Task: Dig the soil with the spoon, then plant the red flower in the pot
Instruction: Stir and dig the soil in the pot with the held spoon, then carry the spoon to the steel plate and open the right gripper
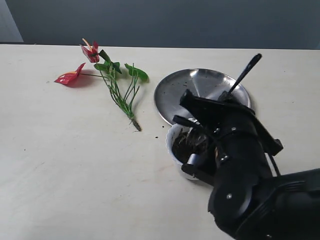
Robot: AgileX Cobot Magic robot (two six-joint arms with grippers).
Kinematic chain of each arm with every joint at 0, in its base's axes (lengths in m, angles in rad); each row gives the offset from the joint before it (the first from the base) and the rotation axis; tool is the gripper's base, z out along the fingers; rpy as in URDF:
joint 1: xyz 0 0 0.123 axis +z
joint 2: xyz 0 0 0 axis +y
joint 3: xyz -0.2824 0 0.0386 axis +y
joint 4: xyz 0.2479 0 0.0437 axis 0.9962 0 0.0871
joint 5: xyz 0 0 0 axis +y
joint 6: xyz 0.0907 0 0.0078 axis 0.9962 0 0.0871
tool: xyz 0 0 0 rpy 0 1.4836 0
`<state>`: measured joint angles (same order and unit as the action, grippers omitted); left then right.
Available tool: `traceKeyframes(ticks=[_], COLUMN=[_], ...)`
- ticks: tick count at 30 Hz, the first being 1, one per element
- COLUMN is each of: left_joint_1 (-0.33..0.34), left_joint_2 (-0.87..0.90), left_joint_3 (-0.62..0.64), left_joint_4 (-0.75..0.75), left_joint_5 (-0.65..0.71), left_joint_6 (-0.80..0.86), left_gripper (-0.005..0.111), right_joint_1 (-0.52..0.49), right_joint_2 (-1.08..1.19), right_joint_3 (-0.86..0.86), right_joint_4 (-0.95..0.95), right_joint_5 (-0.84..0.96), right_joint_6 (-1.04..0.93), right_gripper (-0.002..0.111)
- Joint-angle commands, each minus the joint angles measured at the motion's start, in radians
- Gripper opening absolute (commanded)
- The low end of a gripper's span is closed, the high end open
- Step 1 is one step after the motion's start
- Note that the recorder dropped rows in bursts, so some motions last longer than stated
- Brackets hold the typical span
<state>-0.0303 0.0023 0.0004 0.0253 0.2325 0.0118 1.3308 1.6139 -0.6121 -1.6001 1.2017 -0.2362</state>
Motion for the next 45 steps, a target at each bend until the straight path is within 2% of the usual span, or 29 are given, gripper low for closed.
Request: traceKeyframes(ticks=[1, 8, 10, 12, 16, 22, 29, 35, 41, 45], left_joint_1=[-0.002, -0.002, -0.002, -0.002, -0.002, -0.002, -0.002, -0.002, -0.002, -0.002], left_joint_2=[-0.002, -0.002, -0.002, -0.002, -0.002, -0.002, -0.002, -0.002, -0.002, -0.002], left_joint_3=[0.000, 0.000, 0.000, 0.000, 0.000, 0.000, 0.000, 0.000, 0.000, 0.000], left_joint_4=[0.003, 0.003, 0.003, 0.003, 0.003, 0.003, 0.003, 0.003, 0.003, 0.003], left_joint_5=[0.001, 0.001, 0.001, 0.001, 0.001, 0.001, 0.001, 0.001, 0.001, 0.001], left_joint_6=[-0.002, -0.002, -0.002, -0.002, -0.002, -0.002, -0.002, -0.002, -0.002, -0.002], left_gripper=[0.000, 0.000, 0.000, 0.000, 0.000, 0.000, 0.000, 0.000, 0.000, 0.000], right_joint_1=[-0.032, -0.177, -0.208, -0.244, -0.352, -0.528, -0.670, -0.702, -0.702, -0.702], right_joint_2=[-0.084, -0.159, -0.174, -0.180, -0.156, -0.019, 0.252, 0.433, 0.523, 0.576], right_joint_3=[-0.004, -0.018, -0.053, -0.120, -0.289, -0.529, -0.730, -0.794, -0.801, -0.837], right_joint_4=[0.094, 0.155, 0.185, 0.262, 0.507, 0.856, 0.962, 0.976, 0.962, 0.917], right_joint_5=[0.019, 0.019, 0.019, 0.019, -0.141, -0.303, -0.316, -0.359, -0.547, -0.547], right_joint_6=[0.007, 0.236, 0.236, 0.258, 0.279, 0.188, 0.153, 0.153, 0.139, 0.130], right_gripper=[-0.001, -0.001, -0.001, -0.001, -0.001, -0.001, -0.001, -0.001, -0.001, -0.001])
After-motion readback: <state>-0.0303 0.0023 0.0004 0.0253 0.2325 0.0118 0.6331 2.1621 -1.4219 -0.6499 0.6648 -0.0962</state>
